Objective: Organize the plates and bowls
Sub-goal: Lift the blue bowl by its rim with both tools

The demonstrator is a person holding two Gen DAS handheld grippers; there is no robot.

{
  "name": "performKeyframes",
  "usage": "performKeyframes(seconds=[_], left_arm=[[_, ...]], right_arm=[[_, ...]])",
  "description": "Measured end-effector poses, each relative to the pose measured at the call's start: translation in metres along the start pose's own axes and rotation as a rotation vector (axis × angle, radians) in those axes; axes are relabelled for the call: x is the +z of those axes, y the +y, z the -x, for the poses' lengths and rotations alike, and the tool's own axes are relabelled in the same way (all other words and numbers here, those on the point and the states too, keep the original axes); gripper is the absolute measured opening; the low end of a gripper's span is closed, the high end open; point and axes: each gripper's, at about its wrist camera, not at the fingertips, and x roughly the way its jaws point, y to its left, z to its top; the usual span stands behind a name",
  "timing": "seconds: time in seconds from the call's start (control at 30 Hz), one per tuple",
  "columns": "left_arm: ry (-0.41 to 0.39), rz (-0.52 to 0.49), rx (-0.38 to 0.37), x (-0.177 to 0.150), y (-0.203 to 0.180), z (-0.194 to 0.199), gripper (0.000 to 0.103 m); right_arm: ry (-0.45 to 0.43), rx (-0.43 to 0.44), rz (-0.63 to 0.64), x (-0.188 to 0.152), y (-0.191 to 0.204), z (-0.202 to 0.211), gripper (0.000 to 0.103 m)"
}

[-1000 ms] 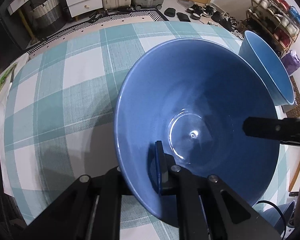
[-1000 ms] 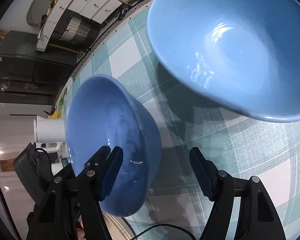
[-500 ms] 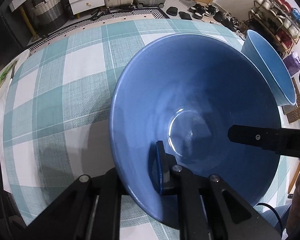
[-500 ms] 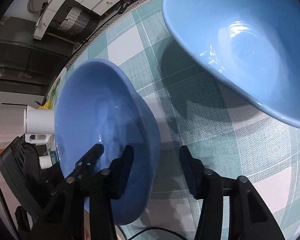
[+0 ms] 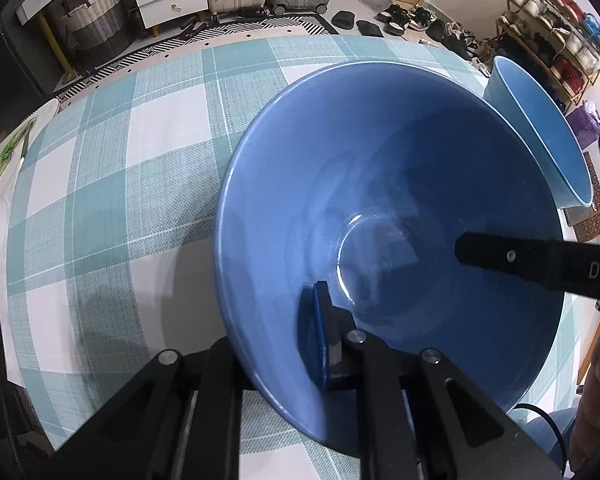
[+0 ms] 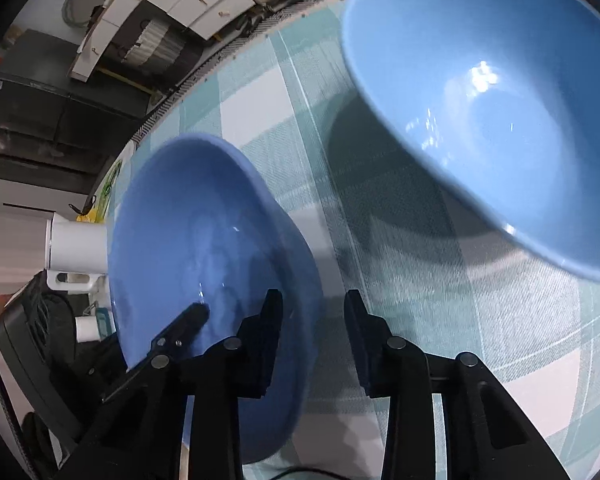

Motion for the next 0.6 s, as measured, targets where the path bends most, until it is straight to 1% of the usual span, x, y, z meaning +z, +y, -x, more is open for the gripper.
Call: performKeyframes(seconds=[0.07,0.13,0.23,0.27,0.3,0.33,0.5,0.6], left_arm=[[0.005,-0.003,0.002,0.000,-0.001,0.000,0.013],[0.011,-0.006,0.002,0.002,-0.001,-0.001,0.014],[0.022,-0.022,0.019,0.004,-0.001,-0.002,0.021],[0.026,-0.018,0.012,0.005,0.000,-0.003,0.021],[0.031,-0.012,0.005,0.006,0.001,-0.004,0.021],[0.033,-0.004,-0.001,0.006,0.002,-0.004,0.021],[0.034,0.017,-0.010,0.007,-0.001,-0.010,0.021],[0.037,0.039,-0.031,0.009,-0.004,-0.013,0.022]], right_arm=[[-0.011,-0.010,0.018,0.004,0.004,0.000,0.033],[0.000,-0.018,0.046,0.008,0.008,-0.004,0.033],[-0.008,-0.036,0.070,0.012,0.010,-0.007,0.029],[-0.009,-0.038,0.071,0.011,0.009,-0.007,0.028],[-0.009,-0.034,0.068,0.012,0.008,-0.009,0.022],[-0.008,-0.033,0.061,0.013,0.006,-0.009,0.021],[0.003,-0.033,0.063,0.013,0.004,-0.018,0.019],[0.005,-0.040,0.062,0.012,0.004,-0.023,0.018]])
